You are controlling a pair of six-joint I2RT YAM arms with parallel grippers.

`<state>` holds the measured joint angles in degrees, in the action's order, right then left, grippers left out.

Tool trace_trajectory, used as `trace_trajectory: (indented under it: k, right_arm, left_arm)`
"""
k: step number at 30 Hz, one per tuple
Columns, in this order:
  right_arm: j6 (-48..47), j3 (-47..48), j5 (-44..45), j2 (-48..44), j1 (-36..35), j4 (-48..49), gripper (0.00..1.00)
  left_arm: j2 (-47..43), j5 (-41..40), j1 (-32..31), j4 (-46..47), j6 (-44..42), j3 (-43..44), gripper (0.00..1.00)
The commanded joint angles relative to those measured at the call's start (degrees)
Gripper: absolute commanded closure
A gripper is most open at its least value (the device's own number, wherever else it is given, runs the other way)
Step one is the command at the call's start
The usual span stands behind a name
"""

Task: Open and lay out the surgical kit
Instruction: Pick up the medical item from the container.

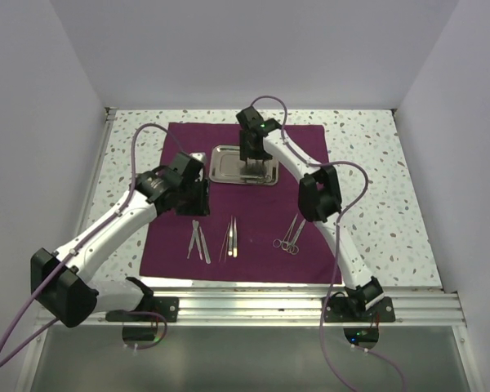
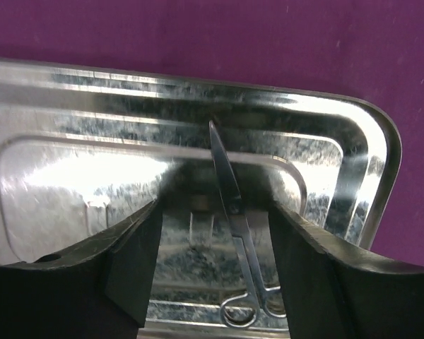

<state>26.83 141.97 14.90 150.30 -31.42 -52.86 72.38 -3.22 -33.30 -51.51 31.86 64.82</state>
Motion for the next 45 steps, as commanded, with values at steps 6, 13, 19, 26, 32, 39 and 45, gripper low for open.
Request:
trace_trajectory:
  k: [6, 13, 19, 26, 32, 39, 45]
  right_arm:
    - [4.28, 4.28, 4.44, 5.52, 3.55, 0.48, 0.42]
    - [3.32, 5.51, 3.65, 7.55, 5.93, 1.44, 0.49]
    - [1.47, 7.18, 3.3, 9.04, 5.84, 0.92, 0.57]
    - [1.29, 7.0, 0.84, 9.66, 5.84, -0.22, 0.78]
    - [2.35, 7.36, -0.74, 10.98, 5.93, -1.81, 1.0]
    - [2.53, 3.41, -3.82, 7.04, 5.84, 3.27, 1.0]
    - [3.84, 3.84, -4.43, -1.93, 6.28, 6.36, 1.0]
  left_arm:
    - [5.05, -0.73, 1.74, -0.35, -3.38, 4.35, 0.52]
    - [8.39, -0.03, 3.41, -0.17, -5.4, 6.02, 0.53]
    - [9.88, 0.41, 4.21, 0.35, -5.4, 6.37, 0.53]
    - [10.41, 0.94, 5.52, 0.79, -5.4, 6.2, 0.54]
    - [10.5, 1.11, 6.23, 0.71, -5.58, 5.94, 0.55]
    - [9.98, 1.03, 6.93, 1.23, -6.02, 4.53, 0.57]
    - [9.36, 1.64, 7.28, 1.85, -6.37, 4.35, 0.58]
